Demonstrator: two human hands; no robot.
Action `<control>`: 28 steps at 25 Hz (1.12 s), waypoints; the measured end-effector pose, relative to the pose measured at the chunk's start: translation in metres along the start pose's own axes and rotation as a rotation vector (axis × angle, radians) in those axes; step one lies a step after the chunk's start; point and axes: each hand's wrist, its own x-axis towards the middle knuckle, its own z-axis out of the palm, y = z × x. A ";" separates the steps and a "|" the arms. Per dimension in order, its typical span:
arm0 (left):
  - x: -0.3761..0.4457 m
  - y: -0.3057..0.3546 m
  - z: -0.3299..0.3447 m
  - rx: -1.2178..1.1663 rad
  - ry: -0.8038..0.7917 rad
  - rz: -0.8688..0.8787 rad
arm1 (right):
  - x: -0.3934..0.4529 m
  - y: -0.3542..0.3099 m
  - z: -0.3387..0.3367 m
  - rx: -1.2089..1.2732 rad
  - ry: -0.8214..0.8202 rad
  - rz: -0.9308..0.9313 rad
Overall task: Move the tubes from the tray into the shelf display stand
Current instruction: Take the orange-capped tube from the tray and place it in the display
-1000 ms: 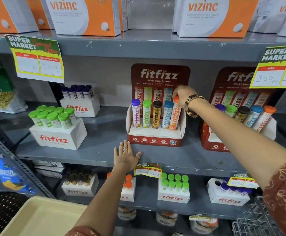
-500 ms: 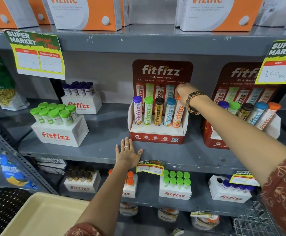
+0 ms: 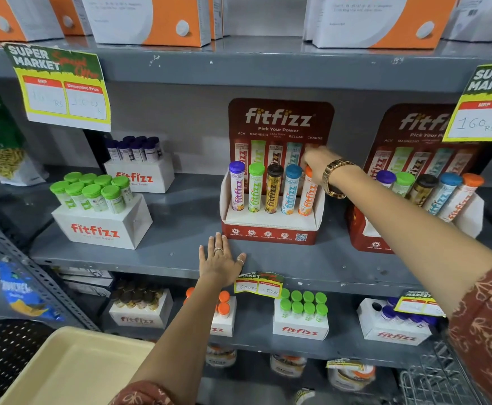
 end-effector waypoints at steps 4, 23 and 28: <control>0.000 0.001 -0.001 -0.008 -0.004 0.001 | 0.000 0.005 0.011 0.136 -0.018 0.007; -0.040 0.059 -0.008 -0.092 0.199 0.150 | -0.085 0.080 0.017 0.243 0.597 0.345; -0.044 0.095 0.004 0.036 0.120 0.354 | -0.095 0.126 0.022 0.165 0.482 0.452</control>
